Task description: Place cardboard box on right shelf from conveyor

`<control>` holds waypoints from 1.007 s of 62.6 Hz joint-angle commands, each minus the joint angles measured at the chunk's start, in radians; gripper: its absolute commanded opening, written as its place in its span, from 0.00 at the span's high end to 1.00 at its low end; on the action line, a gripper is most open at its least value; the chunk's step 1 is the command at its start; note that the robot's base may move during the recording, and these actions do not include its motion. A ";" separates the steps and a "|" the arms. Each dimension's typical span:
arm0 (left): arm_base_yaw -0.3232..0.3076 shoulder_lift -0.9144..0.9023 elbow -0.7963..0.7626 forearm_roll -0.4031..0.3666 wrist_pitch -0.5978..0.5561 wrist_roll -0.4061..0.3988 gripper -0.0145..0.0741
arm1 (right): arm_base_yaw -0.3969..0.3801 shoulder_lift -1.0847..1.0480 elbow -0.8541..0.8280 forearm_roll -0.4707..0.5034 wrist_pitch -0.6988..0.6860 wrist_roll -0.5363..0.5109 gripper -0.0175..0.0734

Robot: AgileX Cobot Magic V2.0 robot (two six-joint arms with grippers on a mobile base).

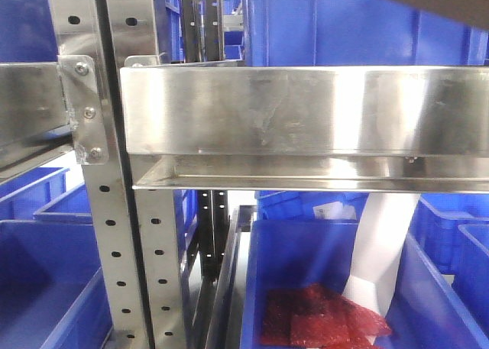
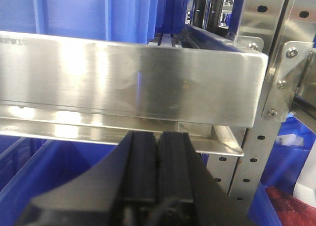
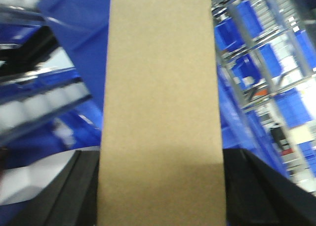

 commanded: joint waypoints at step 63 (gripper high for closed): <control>-0.003 -0.008 -0.003 -0.005 -0.081 -0.005 0.97 | -0.003 0.017 0.056 -0.083 -0.125 0.021 0.23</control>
